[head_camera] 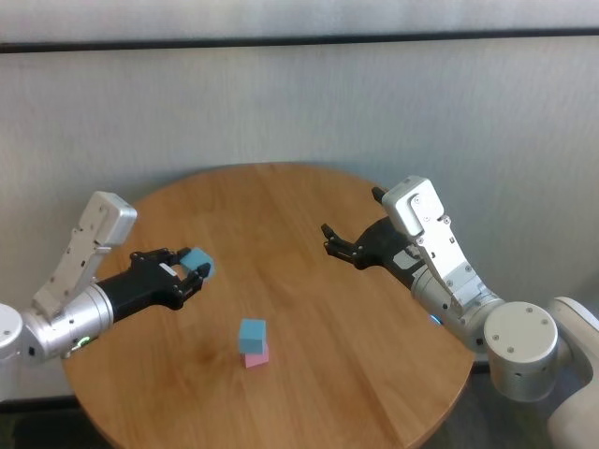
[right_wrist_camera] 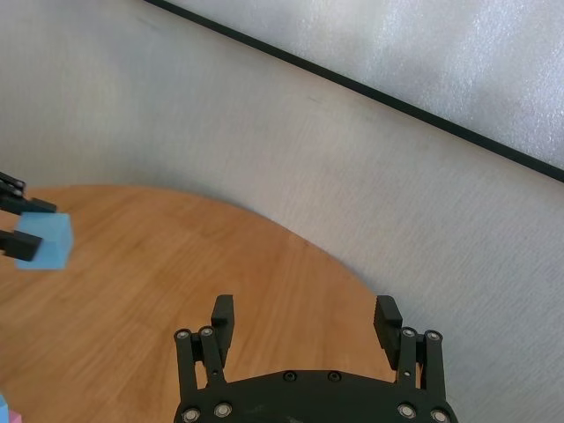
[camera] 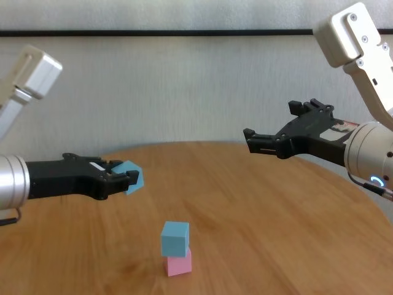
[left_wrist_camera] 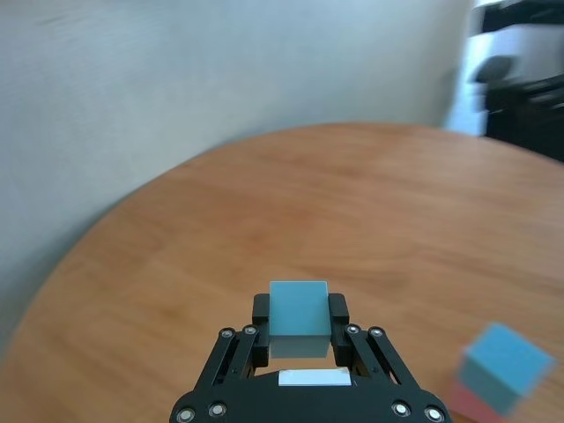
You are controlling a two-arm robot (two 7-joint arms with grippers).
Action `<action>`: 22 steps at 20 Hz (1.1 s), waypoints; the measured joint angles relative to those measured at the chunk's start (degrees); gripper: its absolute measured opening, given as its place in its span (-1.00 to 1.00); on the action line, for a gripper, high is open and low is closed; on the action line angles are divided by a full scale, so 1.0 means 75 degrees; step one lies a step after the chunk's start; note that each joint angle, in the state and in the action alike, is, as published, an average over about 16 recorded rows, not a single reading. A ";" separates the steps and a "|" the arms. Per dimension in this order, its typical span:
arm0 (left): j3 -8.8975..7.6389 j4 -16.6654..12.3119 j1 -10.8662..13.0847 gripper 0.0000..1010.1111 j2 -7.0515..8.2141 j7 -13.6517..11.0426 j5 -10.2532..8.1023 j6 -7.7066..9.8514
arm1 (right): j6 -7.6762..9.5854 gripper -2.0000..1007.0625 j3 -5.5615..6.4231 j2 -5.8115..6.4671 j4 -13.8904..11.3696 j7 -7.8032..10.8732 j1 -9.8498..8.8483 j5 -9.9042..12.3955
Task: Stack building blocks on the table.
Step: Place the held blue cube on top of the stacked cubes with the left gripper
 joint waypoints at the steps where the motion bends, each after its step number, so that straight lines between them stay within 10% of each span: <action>1: 0.0017 -0.0069 0.0014 -0.22 0.0073 -0.0192 -0.0089 -0.0028 | 0.0000 0.99 0.0000 0.0000 0.0000 0.0000 0.0000 0.0000; 13: 0.0322 -0.0395 -0.0027 -0.21 0.0565 -0.2149 -0.1155 -0.0123 | 0.0000 0.99 0.0000 0.0000 0.0000 0.0000 0.0000 0.0000; 22: 0.0740 -0.0377 -0.0204 -0.21 0.0770 -0.2774 -0.1346 0.0046 | 0.0000 0.99 0.0000 0.0000 0.0000 0.0000 0.0000 0.0000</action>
